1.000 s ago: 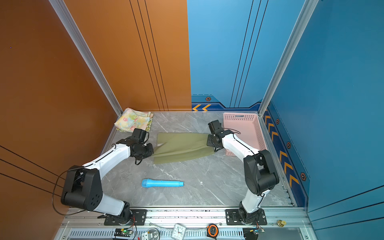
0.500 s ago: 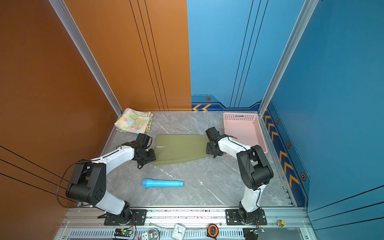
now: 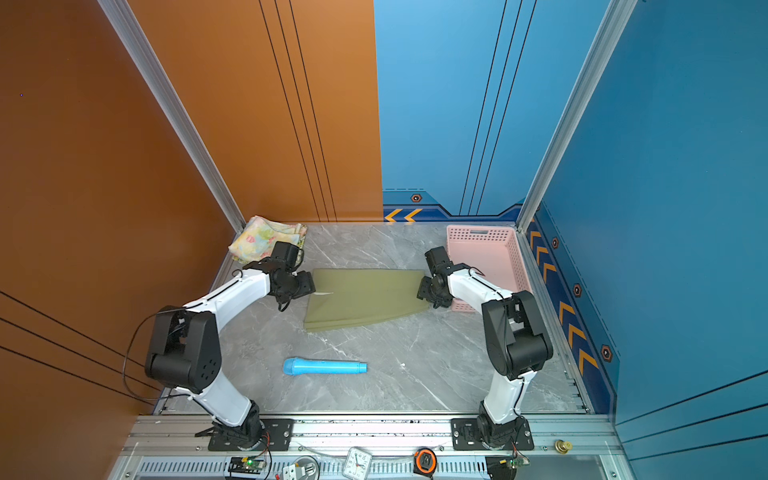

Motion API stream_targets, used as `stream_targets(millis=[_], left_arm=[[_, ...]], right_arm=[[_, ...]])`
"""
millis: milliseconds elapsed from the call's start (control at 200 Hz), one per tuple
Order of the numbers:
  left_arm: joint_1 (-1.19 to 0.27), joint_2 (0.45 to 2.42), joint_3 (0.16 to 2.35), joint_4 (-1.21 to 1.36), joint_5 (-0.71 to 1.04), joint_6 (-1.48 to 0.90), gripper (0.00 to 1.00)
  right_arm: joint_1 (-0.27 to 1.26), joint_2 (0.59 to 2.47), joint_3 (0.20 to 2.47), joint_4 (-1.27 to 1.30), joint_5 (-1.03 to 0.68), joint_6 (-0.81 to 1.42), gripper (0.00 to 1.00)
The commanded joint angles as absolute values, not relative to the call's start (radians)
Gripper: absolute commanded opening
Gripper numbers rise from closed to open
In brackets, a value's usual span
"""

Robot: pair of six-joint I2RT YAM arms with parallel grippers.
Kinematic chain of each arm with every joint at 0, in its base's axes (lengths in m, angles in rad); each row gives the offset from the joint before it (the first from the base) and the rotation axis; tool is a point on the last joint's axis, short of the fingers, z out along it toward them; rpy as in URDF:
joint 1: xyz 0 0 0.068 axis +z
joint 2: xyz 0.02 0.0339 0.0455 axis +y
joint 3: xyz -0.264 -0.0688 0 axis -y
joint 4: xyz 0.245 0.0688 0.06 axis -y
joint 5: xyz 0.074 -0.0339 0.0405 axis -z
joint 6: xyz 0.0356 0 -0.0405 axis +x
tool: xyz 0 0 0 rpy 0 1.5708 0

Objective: Fold and stack the skirts
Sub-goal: 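Lift the skirt's end with the right gripper and fold it toward the left gripper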

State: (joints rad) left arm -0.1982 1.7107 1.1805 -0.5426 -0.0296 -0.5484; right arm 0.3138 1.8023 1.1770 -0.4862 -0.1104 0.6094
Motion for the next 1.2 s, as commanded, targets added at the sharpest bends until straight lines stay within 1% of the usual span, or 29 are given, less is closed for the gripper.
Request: stream_targets(millis=[0,90,160,255,330,441,546,606,736,801,871,951,1192], left_arm=[[-0.223,1.760,1.224,-0.577,-0.032,-0.524,0.73],[-0.243,1.798,1.246,-0.577,-0.043,-0.516,0.73],[-0.253,1.828,1.256,-0.577,-0.045,-0.515,0.73],[-0.264,1.860,1.259,-0.575,-0.067,-0.512,0.72],[-0.265,1.885,1.256,-0.575,-0.080,-0.506,0.68],[-0.264,1.911,1.241,-0.563,-0.087,-0.501,0.63],[-0.264,1.923,1.226,-0.550,-0.090,-0.500,0.53],[-0.264,1.929,1.221,-0.548,-0.093,-0.501,0.48],[-0.263,1.939,1.212,-0.542,-0.099,-0.500,0.32],[-0.265,1.946,1.209,-0.539,-0.098,-0.504,0.27],[-0.268,1.954,1.204,-0.536,-0.096,-0.506,0.19],[-0.271,1.964,1.202,-0.533,-0.094,-0.510,0.16],[-0.275,1.987,1.185,-0.517,-0.068,-0.523,0.14]], right_arm=[[0.310,1.836,1.186,-0.479,-0.166,0.647,0.56],[0.310,1.850,1.171,-0.458,-0.187,0.659,0.52],[0.310,1.860,1.165,-0.450,-0.191,0.665,0.46],[0.310,1.870,1.157,-0.440,-0.201,0.668,0.39],[0.310,1.876,1.158,-0.439,-0.206,0.666,0.33],[0.311,1.870,1.157,-0.429,-0.207,0.668,0.17],[0.310,1.862,1.162,-0.423,-0.197,0.663,0.00],[0.311,1.858,1.166,-0.421,-0.188,0.657,0.00],[0.319,1.834,1.175,-0.425,-0.150,0.643,0.00],[0.330,1.819,1.184,-0.432,-0.121,0.627,0.00],[0.343,1.803,1.203,-0.454,-0.084,0.608,0.00],[0.366,1.788,1.233,-0.485,-0.040,0.579,0.00],[0.459,1.749,1.353,-0.560,0.077,0.489,0.00]])
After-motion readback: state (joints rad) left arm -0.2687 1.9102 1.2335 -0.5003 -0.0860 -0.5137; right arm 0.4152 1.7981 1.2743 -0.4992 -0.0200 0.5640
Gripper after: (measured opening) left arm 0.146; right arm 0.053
